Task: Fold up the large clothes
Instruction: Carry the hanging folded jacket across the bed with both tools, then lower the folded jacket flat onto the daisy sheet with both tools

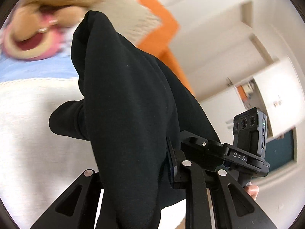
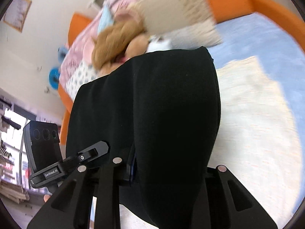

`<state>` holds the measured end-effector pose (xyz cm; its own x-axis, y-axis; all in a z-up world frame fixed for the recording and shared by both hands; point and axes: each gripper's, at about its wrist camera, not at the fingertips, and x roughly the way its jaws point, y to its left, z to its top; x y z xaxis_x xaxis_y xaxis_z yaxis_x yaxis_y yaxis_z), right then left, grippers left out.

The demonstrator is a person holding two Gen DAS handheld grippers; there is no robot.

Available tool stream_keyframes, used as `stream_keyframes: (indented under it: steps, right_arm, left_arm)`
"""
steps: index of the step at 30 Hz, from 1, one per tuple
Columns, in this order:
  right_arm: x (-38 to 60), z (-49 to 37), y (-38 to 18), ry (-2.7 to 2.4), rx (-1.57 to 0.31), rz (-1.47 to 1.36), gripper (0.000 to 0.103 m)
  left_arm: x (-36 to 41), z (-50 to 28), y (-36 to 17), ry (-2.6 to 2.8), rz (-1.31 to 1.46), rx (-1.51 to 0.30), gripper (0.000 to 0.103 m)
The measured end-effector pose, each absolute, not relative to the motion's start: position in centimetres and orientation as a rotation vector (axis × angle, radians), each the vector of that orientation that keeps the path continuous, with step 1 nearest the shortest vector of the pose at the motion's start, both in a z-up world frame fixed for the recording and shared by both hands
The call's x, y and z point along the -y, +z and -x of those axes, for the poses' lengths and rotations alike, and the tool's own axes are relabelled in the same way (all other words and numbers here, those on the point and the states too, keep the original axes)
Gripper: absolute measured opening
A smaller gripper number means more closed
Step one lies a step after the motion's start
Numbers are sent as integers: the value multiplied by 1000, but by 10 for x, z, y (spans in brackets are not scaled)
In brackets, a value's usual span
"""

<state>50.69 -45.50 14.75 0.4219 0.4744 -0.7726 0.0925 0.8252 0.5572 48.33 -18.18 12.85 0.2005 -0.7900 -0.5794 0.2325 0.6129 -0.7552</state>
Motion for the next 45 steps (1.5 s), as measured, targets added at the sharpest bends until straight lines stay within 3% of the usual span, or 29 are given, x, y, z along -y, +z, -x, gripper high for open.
stream_keyframes:
  steps: [7,14,24,32,35,38,45]
  right_arm:
    - [598,-387,175,42,-1040,-612,25]
    - [671,-322,106,-112,-1054,-661,25]
    - [696,-266,-40,-83,-1164,-802,25]
    - [695,-246,-84,-63,-1167,-853,27]
    - [693,-241,-87,-79,-1170,-842,42]
    - [689,-238,-87,-104,-1209,-788,80]
    - [706,-191,-28,-194,-1134,-649,84]
  left_arm:
    - [334,-432,136,-1025,495,-1169,24]
    - [456,-385,69,-1147,390,-1270,24]
    - [495,-354,-67,-1111,322,-1441,24]
    - [497,-337,-98,-1147,341,-1441,23]
    - [485,-336,-100,-1143,350,-1446,27]
    - [471,-334,-102,-1117,313,-1440,46]
    - [395,-346,-32,-1083,254,-1316,63]
